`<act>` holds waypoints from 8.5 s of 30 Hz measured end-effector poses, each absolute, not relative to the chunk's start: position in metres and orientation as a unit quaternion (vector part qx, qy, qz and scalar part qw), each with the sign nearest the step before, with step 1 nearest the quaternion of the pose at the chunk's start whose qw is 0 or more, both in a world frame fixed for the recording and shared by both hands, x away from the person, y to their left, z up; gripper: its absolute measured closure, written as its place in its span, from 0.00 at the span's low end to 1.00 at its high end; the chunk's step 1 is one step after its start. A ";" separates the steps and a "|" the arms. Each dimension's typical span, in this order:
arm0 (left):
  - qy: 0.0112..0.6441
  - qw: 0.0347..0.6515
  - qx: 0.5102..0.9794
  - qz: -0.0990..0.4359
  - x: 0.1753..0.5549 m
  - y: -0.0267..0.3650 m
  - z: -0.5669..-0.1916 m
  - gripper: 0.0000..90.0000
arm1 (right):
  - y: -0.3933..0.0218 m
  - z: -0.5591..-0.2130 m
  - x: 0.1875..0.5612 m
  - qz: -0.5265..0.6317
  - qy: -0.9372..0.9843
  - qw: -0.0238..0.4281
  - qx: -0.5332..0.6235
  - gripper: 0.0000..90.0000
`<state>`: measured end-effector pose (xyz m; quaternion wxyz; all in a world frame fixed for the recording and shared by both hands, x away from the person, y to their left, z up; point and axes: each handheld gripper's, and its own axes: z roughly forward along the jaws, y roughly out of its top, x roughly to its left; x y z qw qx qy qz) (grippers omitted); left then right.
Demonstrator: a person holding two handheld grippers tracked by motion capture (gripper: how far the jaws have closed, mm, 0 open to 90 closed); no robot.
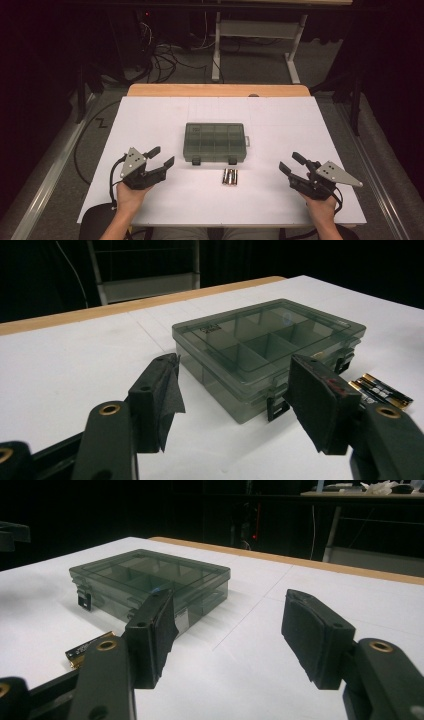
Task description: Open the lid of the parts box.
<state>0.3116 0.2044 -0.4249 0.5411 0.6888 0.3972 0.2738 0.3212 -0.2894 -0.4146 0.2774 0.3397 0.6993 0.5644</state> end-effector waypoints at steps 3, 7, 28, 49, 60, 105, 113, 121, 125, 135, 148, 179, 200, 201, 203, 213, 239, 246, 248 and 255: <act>0.398 0.542 0.688 0.272 0.312 0.205 -0.425 0.42 | -0.289 -0.415 0.321 0.564 0.700 0.277 0.340 0.44; 0.396 0.538 0.693 0.272 0.312 0.205 -0.425 0.42 | -0.289 -0.415 0.321 0.562 0.700 0.278 0.342 0.43; 0.394 0.533 0.703 0.258 0.312 0.205 -0.422 0.44 | -0.288 -0.414 0.319 0.569 0.693 0.281 0.343 0.42; 0.381 0.522 0.713 0.273 0.310 0.197 -0.418 0.52 | -0.288 -0.411 0.317 0.572 0.685 0.291 0.346 0.46; 0.388 0.532 0.706 0.259 0.319 0.199 -0.418 0.53 | -0.275 -0.411 0.320 0.570 0.690 0.298 0.333 0.49; 0.364 0.554 0.712 0.233 0.357 0.169 -0.416 0.49 | -0.240 -0.406 0.364 0.559 0.710 0.276 0.327 0.52; 0.366 0.556 0.709 0.231 0.362 0.167 -0.417 0.49 | -0.231 -0.406 0.369 0.557 0.714 0.272 0.324 0.52; 0.360 0.556 0.711 0.235 0.369 0.162 -0.412 0.49 | -0.219 -0.408 0.378 0.556 0.719 0.264 0.323 0.52; 0.358 0.557 0.712 0.234 0.373 0.159 -0.413 0.49 | -0.212 -0.408 0.381 0.554 0.722 0.263 0.322 0.52; 0.355 0.551 0.719 0.232 0.383 0.151 -0.410 0.49 | -0.197 -0.412 0.391 0.548 0.729 0.253 0.323 0.52; 0.364 0.524 0.741 0.209 0.385 0.156 -0.406 0.53 | -0.186 -0.412 0.397 0.515 0.756 0.233 0.332 0.59; 0.397 0.398 0.814 0.147 0.384 0.165 -0.388 0.80 | -0.190 -0.394 0.405 0.367 0.850 0.147 0.349 0.90; 0.409 0.314 0.851 0.102 0.389 0.166 -0.395 0.97 | -0.184 -0.400 0.412 0.285 0.889 0.103 0.342 1.00; 0.408 0.310 0.853 0.101 0.389 0.165 -0.396 0.97 | -0.183 -0.400 0.412 0.283 0.890 0.101 0.343 1.00; 0.406 0.304 0.856 0.101 0.389 0.164 -0.398 0.97 | -0.182 -0.401 0.412 0.281 0.891 0.099 0.342 1.00; 0.402 0.286 0.864 0.102 0.388 0.161 -0.403 0.97 | -0.177 -0.402 0.414 0.278 0.893 0.094 0.341 1.00; 0.400 0.312 0.853 0.120 0.389 0.153 -0.399 0.86 | -0.178 -0.391 0.406 0.321 0.879 0.111 0.335 1.00; 0.406 0.319 0.845 0.141 0.392 0.150 -0.389 0.72 | -0.177 -0.388 0.407 0.336 0.871 0.115 0.340 0.99; 0.407 0.325 0.841 0.146 0.393 0.150 -0.387 0.66 | -0.177 -0.386 0.407 0.339 0.869 0.117 0.340 0.99; 0.412 0.341 0.830 0.158 0.398 0.149 -0.381 0.56 | -0.175 -0.383 0.411 0.355 0.861 0.121 0.343 0.95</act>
